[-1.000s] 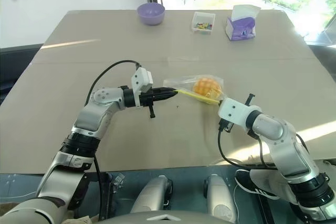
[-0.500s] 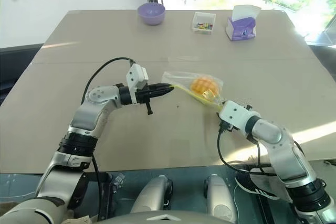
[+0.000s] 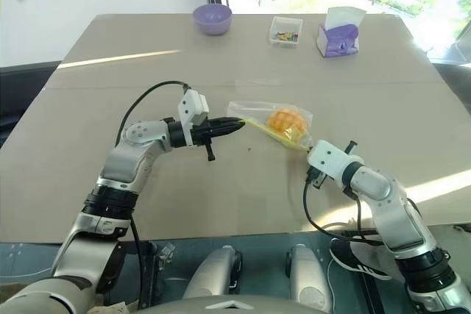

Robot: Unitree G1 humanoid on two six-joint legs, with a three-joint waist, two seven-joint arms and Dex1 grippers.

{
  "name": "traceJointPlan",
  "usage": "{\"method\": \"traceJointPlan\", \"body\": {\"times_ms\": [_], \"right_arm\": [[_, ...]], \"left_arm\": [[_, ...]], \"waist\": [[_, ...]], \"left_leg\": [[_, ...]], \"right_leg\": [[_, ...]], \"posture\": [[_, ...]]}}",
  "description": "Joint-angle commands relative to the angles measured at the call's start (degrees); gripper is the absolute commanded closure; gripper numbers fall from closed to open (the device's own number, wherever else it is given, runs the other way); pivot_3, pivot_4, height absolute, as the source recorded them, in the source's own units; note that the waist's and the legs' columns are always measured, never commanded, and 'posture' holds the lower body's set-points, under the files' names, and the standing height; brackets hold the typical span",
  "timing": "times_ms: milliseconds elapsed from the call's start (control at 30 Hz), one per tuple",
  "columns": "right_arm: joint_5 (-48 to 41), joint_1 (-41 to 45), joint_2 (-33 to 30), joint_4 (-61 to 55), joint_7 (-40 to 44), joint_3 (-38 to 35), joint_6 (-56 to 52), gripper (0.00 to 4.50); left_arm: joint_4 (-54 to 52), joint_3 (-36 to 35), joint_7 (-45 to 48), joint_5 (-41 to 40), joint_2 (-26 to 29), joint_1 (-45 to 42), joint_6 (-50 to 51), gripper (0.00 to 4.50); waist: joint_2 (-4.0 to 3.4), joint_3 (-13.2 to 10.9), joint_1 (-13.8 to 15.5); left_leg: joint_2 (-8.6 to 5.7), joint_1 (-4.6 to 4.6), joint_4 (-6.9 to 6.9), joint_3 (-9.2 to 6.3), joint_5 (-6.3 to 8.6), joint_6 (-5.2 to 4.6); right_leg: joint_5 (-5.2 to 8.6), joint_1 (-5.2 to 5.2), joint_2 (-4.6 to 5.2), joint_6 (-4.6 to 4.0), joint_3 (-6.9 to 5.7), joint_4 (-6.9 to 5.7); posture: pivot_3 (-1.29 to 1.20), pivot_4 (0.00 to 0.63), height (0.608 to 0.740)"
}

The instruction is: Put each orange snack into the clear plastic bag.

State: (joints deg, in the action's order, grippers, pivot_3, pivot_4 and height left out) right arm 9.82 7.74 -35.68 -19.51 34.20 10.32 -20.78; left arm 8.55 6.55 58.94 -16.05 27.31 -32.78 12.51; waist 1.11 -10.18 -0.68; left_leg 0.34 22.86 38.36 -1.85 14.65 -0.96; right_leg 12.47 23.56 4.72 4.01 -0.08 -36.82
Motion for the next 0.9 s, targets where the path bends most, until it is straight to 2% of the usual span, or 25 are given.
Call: {"method": "traceJointPlan", "body": {"times_ms": [33, 233, 333, 467, 567, 700, 800, 900], "right_arm": [[0.31, 0.50, -1.73, -0.72, -0.56, -3.43, 1.39, 4.49], [-7.52, 8.66, -7.61, -7.64, 5.13, -14.19, -3.96, 4.49], [-9.91, 12.26, -11.34, -7.84, 7.97, -16.47, -4.63, 4.49], [-8.22, 15.44, -12.82, -1.35, 6.62, -15.11, -1.14, 4.49], [-5.46, 18.16, -11.01, 6.66, 2.81, -12.77, 4.03, 4.49], [-2.23, 20.68, -10.36, 12.96, -1.15, -11.06, 9.99, 4.49], [-2.31, 19.62, -10.09, 12.16, -2.90, -12.61, 11.22, 4.49], [-3.69, 13.36, -9.61, 7.87, -2.06, -12.88, 10.59, 4.49]], "left_arm": [[-1.72, -2.47, -0.49, -1.89, -0.18, -0.63, -0.23, 4.50], [-0.64, -9.06, -2.27, -9.78, -1.84, -6.81, 3.90, 4.50], [1.09, -10.65, -3.44, -11.05, -2.33, -10.02, 4.76, 4.50], [6.25, -8.69, -3.61, -7.75, -2.27, -13.04, 1.89, 4.50], [14.30, -6.05, -4.76, -2.28, -3.10, -15.96, -5.12, 4.50], [21.56, -6.29, -6.77, 0.29, -4.98, -20.18, -12.16, 4.50], [22.22, -7.01, -6.47, 1.09, -5.23, -20.15, -19.24, 4.50], [19.04, -5.17, -3.60, 1.77, -4.13, -15.00, -20.89, 4.50]], "waist": [[0.00, 0.00, 0.00], [-0.01, -0.05, -0.01], [0.00, -0.03, 0.02], [0.02, -0.01, 0.00], [0.03, -0.01, 0.00], [0.02, -0.03, 0.02], [0.02, -0.03, -0.11], [0.01, -0.01, -0.03]], "left_leg": [[0.00, 0.00, 0.00, 0.00, 0.00, 0.00], [0.00, 0.03, 0.05, 0.00, 0.00, 0.00], [0.00, 0.01, 0.04, -0.06, 0.00, 0.00], [0.00, 0.00, 0.02, -0.03, 0.00, 0.00], [-0.05, 0.00, 0.02, 0.04, 0.00, 0.00], [-0.05, 0.05, 0.02, 0.03, 0.00, 0.00], [-0.05, 0.13, -0.04, 0.05, -0.01, 0.01], [-0.04, 0.13, -0.13, 0.06, -0.01, 0.02]], "right_leg": [[0.00, 0.00, 0.00, 0.00, 0.00, 0.00], [-0.01, 0.00, 0.01, 0.01, 0.00, -0.01], [-0.01, -0.01, -0.01, 0.01, -0.03, -0.01], [0.00, -0.05, 0.01, 0.00, -0.03, 0.04], [-0.01, -0.05, 0.05, 0.01, 0.00, 0.04], [-0.01, 0.01, 0.04, 0.01, 0.00, 0.03], [-0.01, 0.09, 0.05, 0.01, 0.00, 0.08], [0.00, 0.09, 0.06, 0.01, 0.02, 0.18]], "posture": [[0.00, 0.150, 0.737], [0.00, 0.150, 0.737], [0.00, 0.150, 0.737], [0.00, 0.150, 0.737], [0.00, 0.150, 0.737], [0.00, 0.150, 0.737], [0.00, 0.150, 0.737], [0.00, 0.150, 0.737]]}}
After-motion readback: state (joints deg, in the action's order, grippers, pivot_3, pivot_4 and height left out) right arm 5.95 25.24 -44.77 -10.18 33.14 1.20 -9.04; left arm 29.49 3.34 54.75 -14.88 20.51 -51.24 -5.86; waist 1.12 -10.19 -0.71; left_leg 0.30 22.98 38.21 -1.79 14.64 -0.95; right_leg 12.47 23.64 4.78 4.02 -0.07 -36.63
